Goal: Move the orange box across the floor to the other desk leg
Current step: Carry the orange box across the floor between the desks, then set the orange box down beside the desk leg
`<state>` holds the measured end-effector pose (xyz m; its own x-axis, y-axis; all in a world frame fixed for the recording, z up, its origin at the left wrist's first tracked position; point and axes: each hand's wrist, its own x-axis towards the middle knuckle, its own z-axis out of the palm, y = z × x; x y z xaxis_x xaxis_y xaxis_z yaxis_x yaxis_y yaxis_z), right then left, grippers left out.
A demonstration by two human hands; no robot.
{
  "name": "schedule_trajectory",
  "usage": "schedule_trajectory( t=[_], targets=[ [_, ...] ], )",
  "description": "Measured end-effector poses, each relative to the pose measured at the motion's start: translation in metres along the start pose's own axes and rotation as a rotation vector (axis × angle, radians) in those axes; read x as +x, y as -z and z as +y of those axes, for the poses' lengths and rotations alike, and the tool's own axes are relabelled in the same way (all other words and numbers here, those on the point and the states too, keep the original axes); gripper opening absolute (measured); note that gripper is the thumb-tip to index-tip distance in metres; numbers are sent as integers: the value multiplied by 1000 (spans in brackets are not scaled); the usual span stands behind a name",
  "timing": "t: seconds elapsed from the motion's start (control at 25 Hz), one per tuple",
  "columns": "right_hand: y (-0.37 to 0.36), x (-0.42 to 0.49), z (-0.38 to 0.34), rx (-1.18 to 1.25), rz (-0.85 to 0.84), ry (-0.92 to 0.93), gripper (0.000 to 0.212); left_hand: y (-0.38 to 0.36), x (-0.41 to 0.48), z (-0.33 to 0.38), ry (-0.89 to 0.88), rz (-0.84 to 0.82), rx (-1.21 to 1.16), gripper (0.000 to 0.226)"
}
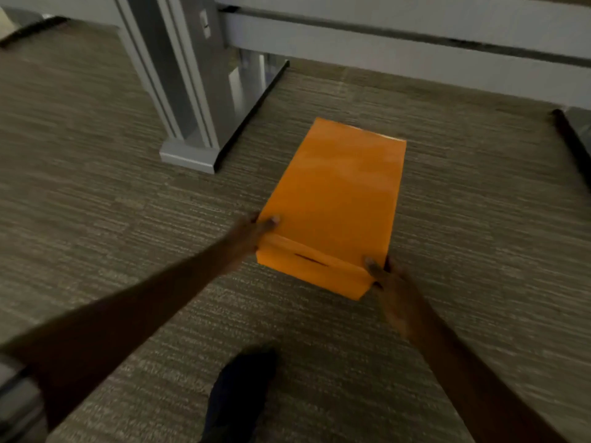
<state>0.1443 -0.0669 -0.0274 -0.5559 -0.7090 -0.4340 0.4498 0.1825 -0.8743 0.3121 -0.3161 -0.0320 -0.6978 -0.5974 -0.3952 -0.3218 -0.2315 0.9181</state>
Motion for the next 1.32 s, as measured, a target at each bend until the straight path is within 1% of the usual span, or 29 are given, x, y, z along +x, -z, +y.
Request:
schedule_trajectory(
  t=[0.04,0.12,0.2,0.28,0.36,0.44,0.52,0.56,0.6,0.64,0.68,0.72,0.76,0.8,0.84,0.88,0.96,1.04,1.16,1.32],
  targets=[
    [-21,7,-4,-11,-23,22,48,19,1,6,-34,45,7,14],
    [-62,25,-10,-35,-45,49,54,58,3,16,-71,118,15,18],
    [-98,48,-13,-59,-51,56,59,97,5,22,-93,153,26,26],
    [-127,69,-12,-104,-51,62,60,127,9,23,-120,153,54,29],
    [-148,90,-8,-139,-62,50,59,149,20,21,-151,152,84,33],
    [-164,112,-3,-175,-73,17,58,167,34,15,-197,176,113,42],
    [-174,132,2,-285,-95,-9,60,180,45,6,-213,204,200,44],
    [-178,137,6,-383,-111,4,62,185,50,0,-213,227,271,43],
    [-182,140,12,-503,-105,73,64,192,54,-7,-230,294,385,42],
    [-185,140,18,-661,-62,204,67,196,59,-13,-278,395,538,42],
    [-189,136,22,-847,8,382,70,195,61,-17,-347,485,696,43],
    [-194,133,25,-1026,65,596,72,191,61,-19,-442,531,833,47],
    [-200,133,25,-1185,63,788,71,185,60,-20,-562,505,968,50],
    [-206,136,25,-1319,15,908,68,176,60,-21,-667,425,1114,51],
    [-212,139,26,-1440,-41,944,65,169,61,-26,-719,343,1259,53],
    [-215,145,27,-1536,-81,920,64,164,63,-31,-717,299,1366,55],
    [-214,160,27,-1638,-87,866,62,164,72,-30,-657,312,1446,57],
    [-212,180,24,-1662,-54,883,61,167,89,-19,-613,317,1483,58],
    [-218,203,14,-1679,-32,862,61,175,114,0,-559,254,1497,59],
    [-216,220,7,-1735,-39,879,62,179,131,5,-577,252,1525,58]
  ],
)
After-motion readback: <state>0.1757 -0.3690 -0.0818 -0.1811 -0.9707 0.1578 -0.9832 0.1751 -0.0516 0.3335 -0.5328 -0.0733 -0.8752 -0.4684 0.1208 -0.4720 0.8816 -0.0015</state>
